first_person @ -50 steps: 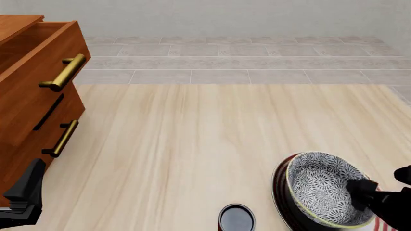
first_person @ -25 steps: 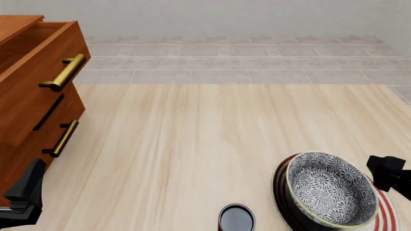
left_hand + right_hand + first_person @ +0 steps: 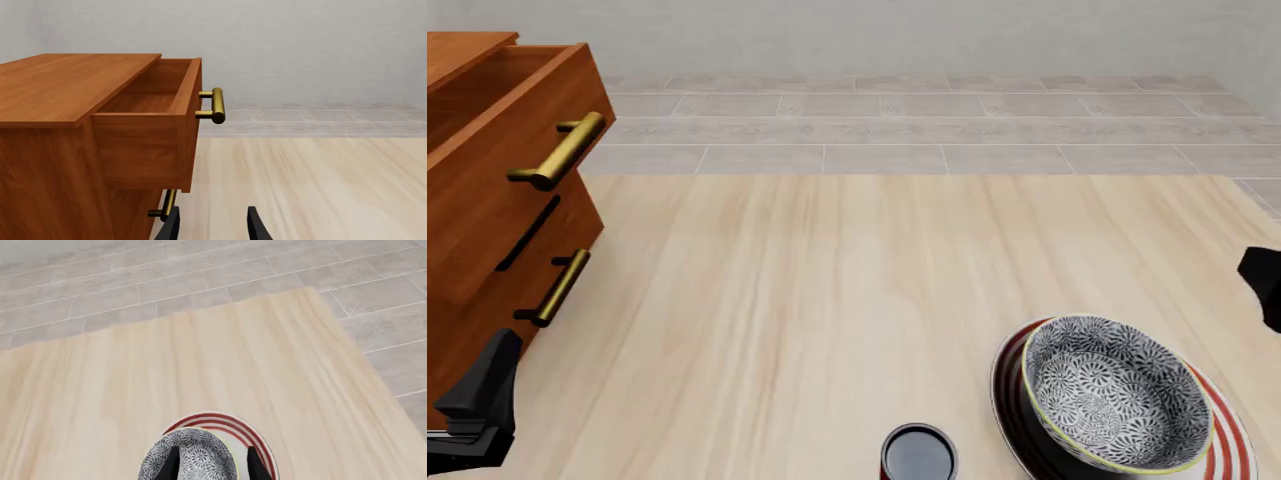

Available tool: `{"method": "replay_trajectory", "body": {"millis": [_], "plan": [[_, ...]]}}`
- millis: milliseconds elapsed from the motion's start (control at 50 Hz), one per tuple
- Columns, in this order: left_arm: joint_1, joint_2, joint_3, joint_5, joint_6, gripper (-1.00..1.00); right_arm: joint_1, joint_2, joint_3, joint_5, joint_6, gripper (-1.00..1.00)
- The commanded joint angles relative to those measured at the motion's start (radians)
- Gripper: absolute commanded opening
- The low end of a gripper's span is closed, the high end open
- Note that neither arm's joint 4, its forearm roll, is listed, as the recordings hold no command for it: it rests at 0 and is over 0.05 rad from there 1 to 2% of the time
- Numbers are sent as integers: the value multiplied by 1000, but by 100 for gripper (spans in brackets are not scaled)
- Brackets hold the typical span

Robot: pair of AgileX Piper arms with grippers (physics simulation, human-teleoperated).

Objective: Put the bowl on the plate.

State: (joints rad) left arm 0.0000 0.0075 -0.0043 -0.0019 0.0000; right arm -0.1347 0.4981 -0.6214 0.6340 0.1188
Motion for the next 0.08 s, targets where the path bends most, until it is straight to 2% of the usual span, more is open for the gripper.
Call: {"method": "replay_trajectory", "body": {"millis": [20, 80], "plan": [[0, 0, 0, 0, 0, 100, 30, 10, -103, 14, -21, 100], [0, 0, 0, 0, 0, 100, 34, 29, -141, 10, -32, 100]]}}
